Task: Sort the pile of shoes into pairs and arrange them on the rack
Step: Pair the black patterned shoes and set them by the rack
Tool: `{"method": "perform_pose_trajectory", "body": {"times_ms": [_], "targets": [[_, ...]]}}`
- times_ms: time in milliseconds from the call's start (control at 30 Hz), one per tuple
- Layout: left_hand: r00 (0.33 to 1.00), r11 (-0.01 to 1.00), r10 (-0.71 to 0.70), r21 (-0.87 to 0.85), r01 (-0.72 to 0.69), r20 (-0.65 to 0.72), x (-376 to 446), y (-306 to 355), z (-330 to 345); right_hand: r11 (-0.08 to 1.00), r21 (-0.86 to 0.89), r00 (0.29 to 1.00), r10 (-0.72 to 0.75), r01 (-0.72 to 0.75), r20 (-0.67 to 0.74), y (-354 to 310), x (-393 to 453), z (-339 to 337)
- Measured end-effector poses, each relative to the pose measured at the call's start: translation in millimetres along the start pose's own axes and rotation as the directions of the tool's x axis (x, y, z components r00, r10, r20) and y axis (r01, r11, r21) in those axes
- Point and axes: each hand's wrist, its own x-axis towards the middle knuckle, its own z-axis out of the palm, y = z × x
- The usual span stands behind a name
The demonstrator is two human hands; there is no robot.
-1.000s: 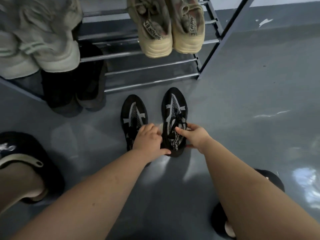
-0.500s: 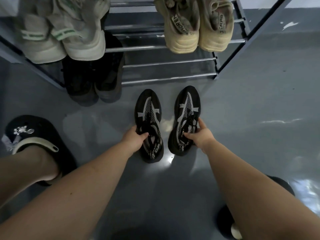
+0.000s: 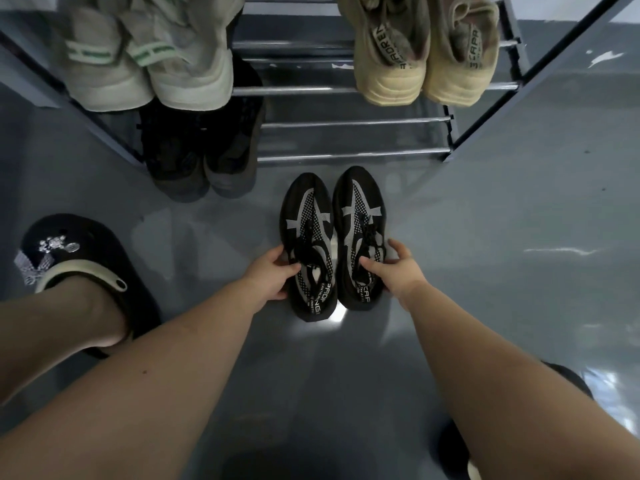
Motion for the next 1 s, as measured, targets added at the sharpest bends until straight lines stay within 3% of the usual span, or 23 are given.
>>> {"method": "perform_pose_trajectory", "body": {"times_ms": [133, 267, 367, 533, 667, 833, 1000], "targets": [[0.985, 0.981, -0.174, 0.092, 0.173, 0.005, -17.3, -16.8, 3.3, 0.977, 0.112, 0.983, 0.185, -0.183, -0.009, 9.5, -12.5, -1.1], [0.941, 0.947, -0.306, -0.056, 0.317, 0.146, -26.4, -15.6, 10.4, 0.957, 0.169, 0.969, 0.217, -0.235, 0.119, 11.4, -16.7, -7.5], [0.949, 0.959, -0.257, -0.07, 0.273, 0.181, -27.2, -18.5, 5.6, 0.969, 0.116, 0.969, 0.201, -0.218, 0.142, 12.0, -21.2, -6.5], [0.992, 0.995, -0.101, 0.004, 0.101, 0.077, -31.8, -29.0, 12.0, 0.974, 0.144, 0.982, 0.161, -0.174, 0.094, 8.0, -36.6, 4.1], [0.999, 0.998, -0.047, 0.041, 0.046, 0.025, -35.9, -21.1, 6.1, 0.974, 0.177, 0.989, 0.129, -0.139, 0.07, 4.9, -42.1, 5.1], [0.993, 0.981, -0.031, -0.188, 0.051, 0.111, -46.5, -4.9, -2.8, 0.944, 0.299, 0.988, 0.112, -0.14, 0.106, -1.0, -52.2, 1.8], [0.991, 0.961, 0.017, -0.274, 0.02, 0.129, -50.8, 3.2, -6.4, 0.9, 0.393, 0.975, 0.12, -0.186, 0.187, -2.4, -57.1, -20.1]]}}
